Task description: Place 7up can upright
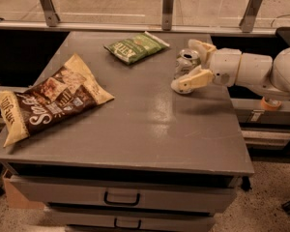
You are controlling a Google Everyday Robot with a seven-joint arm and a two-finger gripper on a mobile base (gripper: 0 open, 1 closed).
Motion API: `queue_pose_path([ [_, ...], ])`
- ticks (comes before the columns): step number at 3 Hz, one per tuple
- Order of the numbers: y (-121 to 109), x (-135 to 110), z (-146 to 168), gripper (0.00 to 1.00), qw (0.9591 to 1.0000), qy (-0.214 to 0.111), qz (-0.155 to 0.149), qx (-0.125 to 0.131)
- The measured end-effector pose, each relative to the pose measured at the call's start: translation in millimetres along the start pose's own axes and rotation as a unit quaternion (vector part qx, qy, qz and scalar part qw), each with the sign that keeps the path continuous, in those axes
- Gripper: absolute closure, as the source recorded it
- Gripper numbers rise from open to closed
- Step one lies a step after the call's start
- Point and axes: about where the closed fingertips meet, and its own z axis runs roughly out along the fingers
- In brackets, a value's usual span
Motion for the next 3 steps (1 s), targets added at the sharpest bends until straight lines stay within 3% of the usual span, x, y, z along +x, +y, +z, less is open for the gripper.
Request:
queue_pose_path([
  [1,-0.3,-2.2,-7.8,0.00,0.9999,0.000,-0.007,0.012],
  [2,-2.0,-36.8,-20.9,0.00,0.9978,0.008,-0.055,0.037],
  [3,4.1,-131.5,-56.4,0.00,0.9854,-0.008,-0.153,0.073],
])
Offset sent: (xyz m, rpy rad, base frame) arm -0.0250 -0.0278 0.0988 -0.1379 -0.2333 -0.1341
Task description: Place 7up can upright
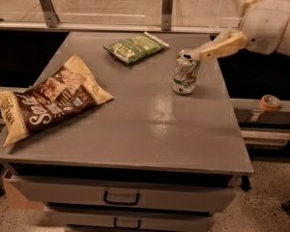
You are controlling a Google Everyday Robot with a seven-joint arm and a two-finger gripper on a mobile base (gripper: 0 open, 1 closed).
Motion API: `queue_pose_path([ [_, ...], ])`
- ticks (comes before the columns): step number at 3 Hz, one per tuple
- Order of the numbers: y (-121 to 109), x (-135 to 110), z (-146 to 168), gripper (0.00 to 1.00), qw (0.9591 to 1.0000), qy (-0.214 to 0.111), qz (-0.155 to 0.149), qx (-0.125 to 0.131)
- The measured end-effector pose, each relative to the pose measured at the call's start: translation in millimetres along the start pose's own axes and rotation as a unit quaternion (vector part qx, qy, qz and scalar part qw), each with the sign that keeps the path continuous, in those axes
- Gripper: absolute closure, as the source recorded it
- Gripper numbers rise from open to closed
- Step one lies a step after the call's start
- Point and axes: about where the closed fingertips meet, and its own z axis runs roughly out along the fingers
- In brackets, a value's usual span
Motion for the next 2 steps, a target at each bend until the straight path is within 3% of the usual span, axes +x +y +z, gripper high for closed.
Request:
queue_pose_path([
  [1,-3.3,-111.5,-35.1,0.00,0.9916,-0.029,-0.122,0.032],
  [2,-1.8,-124.8,-38.0,0.00,0.9875,-0.031,-0.151,0.035],
])
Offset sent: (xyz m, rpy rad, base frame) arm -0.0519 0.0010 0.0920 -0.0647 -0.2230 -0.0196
